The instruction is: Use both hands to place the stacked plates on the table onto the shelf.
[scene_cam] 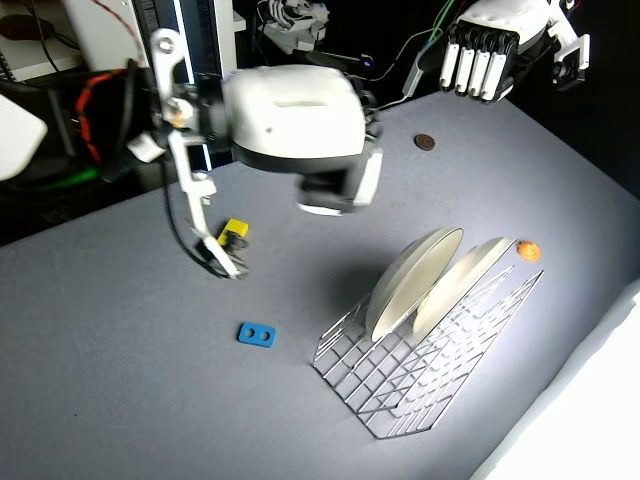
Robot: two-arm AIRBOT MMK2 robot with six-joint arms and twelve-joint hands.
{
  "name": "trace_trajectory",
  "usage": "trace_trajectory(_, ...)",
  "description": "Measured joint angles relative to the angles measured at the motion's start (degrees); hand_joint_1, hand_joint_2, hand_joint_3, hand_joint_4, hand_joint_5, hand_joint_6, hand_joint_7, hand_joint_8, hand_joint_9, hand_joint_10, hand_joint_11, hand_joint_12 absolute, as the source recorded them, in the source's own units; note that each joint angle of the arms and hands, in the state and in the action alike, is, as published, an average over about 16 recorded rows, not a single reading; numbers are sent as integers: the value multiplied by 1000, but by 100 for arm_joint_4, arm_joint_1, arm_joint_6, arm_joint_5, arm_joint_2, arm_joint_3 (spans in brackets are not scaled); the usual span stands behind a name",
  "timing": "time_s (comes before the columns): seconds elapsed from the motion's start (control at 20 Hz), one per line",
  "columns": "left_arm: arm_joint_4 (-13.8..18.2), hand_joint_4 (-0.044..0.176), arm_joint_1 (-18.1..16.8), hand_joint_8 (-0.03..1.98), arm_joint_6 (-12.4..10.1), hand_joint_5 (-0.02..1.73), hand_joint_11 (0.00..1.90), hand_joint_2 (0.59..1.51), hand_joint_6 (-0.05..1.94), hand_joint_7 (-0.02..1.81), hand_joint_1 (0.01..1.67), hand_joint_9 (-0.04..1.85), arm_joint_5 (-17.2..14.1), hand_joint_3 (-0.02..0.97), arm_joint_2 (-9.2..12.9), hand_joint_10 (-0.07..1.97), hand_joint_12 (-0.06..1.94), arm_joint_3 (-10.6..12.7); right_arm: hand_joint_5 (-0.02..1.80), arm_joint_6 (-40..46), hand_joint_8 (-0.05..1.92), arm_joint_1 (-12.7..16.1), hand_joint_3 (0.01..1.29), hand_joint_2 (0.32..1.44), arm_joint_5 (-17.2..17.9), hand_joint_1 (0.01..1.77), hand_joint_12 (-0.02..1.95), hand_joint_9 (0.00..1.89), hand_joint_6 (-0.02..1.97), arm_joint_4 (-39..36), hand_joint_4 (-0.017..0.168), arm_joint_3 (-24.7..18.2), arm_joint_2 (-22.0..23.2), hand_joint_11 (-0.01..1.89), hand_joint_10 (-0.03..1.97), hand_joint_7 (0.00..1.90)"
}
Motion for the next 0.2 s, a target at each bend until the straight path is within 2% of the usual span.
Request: trace_trajectory(0.2,2,-1,-2,1859,0,1298,1352,1235,1807,1370,558,1371,1,-5,0,1881,1905,-3,1442,14,1870,-180,11,1340,157,350,1918,1552,1847,-209,91,-178,196,1650,1914,1486)
